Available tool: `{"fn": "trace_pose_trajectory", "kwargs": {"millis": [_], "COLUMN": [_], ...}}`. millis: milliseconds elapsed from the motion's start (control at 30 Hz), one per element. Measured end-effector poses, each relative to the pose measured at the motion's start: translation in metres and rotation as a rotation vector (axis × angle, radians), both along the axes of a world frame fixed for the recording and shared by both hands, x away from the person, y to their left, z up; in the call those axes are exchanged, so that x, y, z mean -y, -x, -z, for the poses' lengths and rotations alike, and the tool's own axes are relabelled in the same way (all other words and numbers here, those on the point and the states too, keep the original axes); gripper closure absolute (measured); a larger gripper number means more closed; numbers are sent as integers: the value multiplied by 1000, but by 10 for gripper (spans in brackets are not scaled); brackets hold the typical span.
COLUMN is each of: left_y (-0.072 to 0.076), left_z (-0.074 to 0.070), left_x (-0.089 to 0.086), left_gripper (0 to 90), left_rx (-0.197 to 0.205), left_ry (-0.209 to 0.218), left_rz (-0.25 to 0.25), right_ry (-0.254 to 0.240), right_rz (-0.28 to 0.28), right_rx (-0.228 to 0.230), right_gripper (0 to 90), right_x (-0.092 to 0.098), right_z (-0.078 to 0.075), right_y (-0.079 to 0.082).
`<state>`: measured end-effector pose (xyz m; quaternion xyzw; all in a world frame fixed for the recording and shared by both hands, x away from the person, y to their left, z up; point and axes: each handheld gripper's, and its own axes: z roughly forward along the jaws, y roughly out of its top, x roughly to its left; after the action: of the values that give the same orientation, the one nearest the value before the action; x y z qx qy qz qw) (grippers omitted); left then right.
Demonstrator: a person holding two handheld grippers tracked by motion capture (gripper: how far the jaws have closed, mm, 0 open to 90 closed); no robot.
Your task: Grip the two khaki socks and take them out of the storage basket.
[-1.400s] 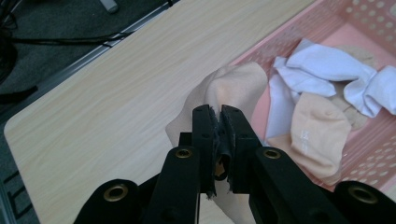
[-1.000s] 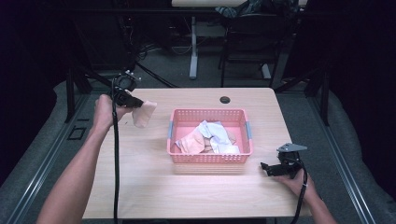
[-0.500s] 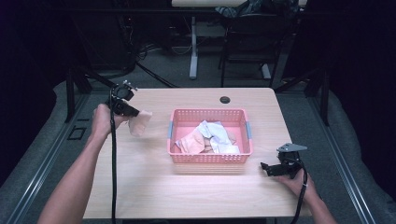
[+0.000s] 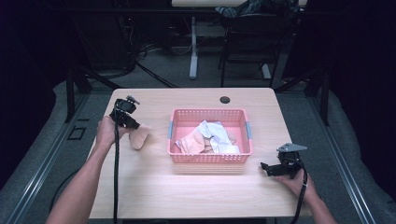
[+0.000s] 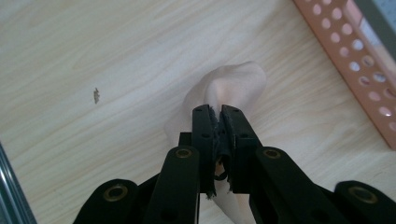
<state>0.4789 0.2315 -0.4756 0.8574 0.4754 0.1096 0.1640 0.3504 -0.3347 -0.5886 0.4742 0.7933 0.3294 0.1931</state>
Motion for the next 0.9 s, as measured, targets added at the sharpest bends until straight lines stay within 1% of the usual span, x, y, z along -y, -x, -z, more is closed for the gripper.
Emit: {"fn": "trace_pose_trajectory", "kwargs": {"millis": [267,400,467,500,633,700,733,800,833,867,900], "left_y": [0,1,0,0,0,0,0,0,0,0,1], "left_z": [30,43,48,50,57,60,60,59,57,56,54], "left_x": [1,2,1,1,-1,-2,-2,-4,-4,-5,-5], "left_gripper": [837,833,830,829,818,807,784,712,642,551,479], "left_rx": [-51,-76,-87,-84,-101,-98,-103,-92,-92,-83,-78], "left_ry": [6,21,15,18,27,33,37,41,46,39,45], "left_rz": [-17,-31,-25,-31,-41,-46,-52,-47,-54,-52,-60], "right_ry": [0,-1,-1,0,0,0,0,0,0,0,0], "right_rz": [-1,0,0,0,-1,-1,-1,-1,-1,0,-1], "right_rx": [2,3,0,0,2,2,1,2,2,0,1], "right_gripper": [0,0,0,0,0,0,0,0,0,0,0], "right_x": [0,0,0,0,0,0,0,0,0,0,0], "right_z": [0,0,0,0,0,0,0,0,0,0,0], "right_y": [0,0,0,0,0,0,0,0,0,0,0]}}
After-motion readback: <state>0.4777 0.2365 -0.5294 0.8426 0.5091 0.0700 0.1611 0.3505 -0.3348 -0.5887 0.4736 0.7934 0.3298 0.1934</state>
